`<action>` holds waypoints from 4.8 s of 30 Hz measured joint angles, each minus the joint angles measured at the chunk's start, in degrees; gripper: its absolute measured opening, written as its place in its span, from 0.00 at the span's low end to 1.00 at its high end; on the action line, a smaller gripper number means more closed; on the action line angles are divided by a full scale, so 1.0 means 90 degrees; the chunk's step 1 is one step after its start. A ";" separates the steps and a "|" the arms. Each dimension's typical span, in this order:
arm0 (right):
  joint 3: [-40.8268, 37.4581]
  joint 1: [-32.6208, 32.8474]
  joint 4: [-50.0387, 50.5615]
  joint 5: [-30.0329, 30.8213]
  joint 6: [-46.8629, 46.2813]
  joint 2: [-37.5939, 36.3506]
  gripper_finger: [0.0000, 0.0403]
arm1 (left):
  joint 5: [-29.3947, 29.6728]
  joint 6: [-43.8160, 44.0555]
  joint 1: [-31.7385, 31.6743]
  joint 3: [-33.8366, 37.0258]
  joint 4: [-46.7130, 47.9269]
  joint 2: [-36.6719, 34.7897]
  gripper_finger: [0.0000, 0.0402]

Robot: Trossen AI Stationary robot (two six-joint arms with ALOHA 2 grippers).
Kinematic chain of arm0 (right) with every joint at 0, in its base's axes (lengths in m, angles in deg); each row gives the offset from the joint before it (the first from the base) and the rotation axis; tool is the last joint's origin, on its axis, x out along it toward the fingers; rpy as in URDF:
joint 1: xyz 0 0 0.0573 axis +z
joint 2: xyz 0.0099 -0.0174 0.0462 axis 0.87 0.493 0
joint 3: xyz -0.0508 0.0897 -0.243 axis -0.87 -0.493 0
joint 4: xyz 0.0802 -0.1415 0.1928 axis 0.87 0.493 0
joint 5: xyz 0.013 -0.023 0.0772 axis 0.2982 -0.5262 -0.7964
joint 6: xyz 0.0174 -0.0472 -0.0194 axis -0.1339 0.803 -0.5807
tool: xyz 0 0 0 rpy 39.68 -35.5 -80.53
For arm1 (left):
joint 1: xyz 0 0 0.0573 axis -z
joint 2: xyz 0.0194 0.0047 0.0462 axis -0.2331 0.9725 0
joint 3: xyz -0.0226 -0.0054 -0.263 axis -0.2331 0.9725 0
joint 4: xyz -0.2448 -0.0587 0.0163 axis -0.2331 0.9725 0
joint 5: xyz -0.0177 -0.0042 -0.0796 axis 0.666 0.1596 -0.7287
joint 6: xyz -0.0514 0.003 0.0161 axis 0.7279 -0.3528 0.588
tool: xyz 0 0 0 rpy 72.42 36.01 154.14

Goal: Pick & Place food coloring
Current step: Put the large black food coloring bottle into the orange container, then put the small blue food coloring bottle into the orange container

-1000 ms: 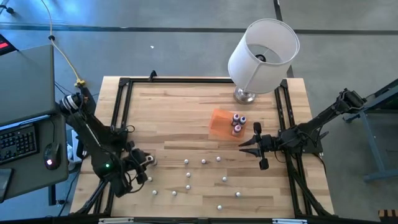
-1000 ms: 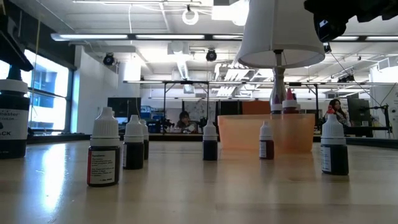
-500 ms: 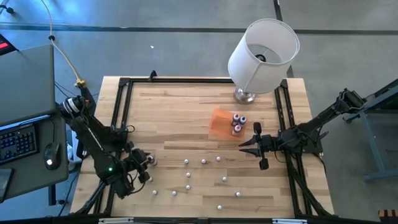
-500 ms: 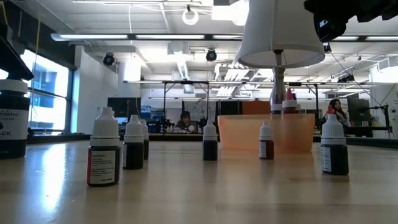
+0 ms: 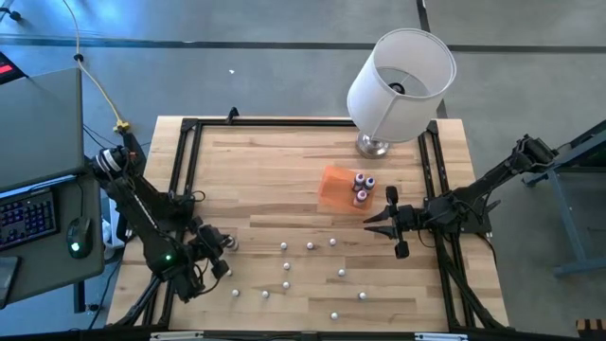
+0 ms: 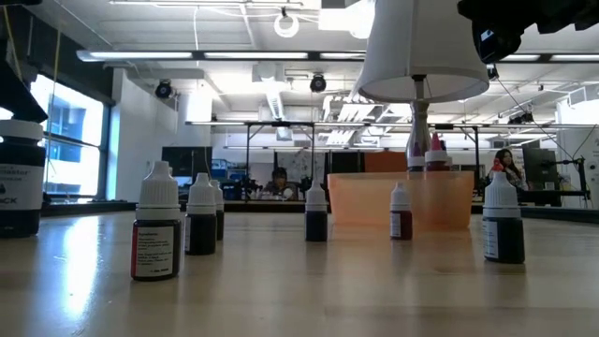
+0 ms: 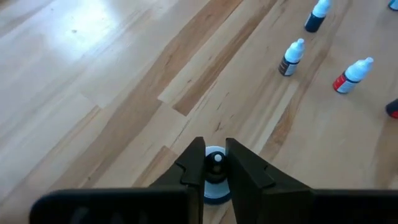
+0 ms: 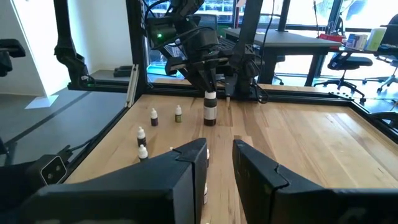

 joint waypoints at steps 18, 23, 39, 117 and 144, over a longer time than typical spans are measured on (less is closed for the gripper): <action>0.0000 -0.0001 -0.0727 0.0349 0.0492 -0.0003 0.18 | 0.0355 -0.2170 -0.2149 -0.0641 -0.2462 0.0000 0.07; 0.0000 -0.0001 -0.0724 0.0838 0.0495 -0.0013 0.18 | -0.0811 -0.6117 -0.3845 -0.0963 -0.5337 0.0000 0.07; 0.0000 -0.0004 -0.0130 0.1889 0.0459 -0.0918 0.18 | -0.4086 -0.8725 -0.6780 -0.3064 -0.7159 0.2384 0.06; 0.0002 -0.0030 0.0529 0.0768 0.0410 -0.1092 0.18 | -0.6036 -0.9065 -0.6912 -0.5235 -0.5665 0.4099 0.28; 0.0007 -0.0027 -0.0750 -0.0721 0.1498 0.0871 0.18 | -0.1227 -0.6522 -0.3296 -0.1846 -0.1642 -0.2095 0.28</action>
